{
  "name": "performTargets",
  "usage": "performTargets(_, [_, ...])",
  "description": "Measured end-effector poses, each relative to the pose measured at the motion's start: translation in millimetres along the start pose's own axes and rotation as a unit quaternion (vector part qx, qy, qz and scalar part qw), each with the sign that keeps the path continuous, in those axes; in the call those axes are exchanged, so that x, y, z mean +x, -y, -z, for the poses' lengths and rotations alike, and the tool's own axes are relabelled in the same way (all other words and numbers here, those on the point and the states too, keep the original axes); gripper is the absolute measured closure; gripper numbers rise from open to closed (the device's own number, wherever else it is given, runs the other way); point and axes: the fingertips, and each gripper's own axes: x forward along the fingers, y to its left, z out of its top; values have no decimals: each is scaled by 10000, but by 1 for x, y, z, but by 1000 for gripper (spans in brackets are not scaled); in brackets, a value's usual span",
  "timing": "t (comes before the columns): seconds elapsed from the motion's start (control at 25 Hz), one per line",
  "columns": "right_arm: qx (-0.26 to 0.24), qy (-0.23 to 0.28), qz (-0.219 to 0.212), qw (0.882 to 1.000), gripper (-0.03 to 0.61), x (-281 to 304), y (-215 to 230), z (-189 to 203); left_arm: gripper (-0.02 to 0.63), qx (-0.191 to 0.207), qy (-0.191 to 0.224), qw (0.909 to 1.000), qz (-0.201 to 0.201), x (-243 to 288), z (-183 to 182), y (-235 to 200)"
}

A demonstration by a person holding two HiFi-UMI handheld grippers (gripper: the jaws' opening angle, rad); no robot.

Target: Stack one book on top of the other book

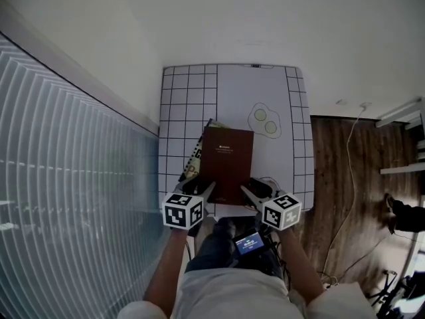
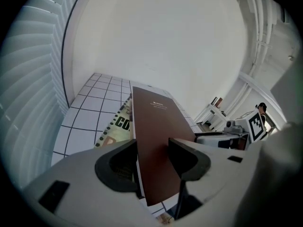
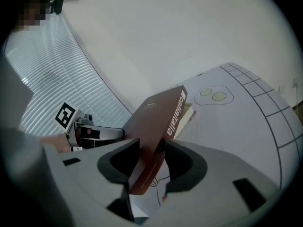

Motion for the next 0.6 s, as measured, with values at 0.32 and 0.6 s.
performTargets(0.32, [215,-117,-20,9997,413,12,-2,7,413,-194,-47,9998,-12,5,3,-14])
performTargets(0.6, [190,-247,-127,9994,414,22,-10,12,413,-225,-10,9997,-73,9,-8,-31])
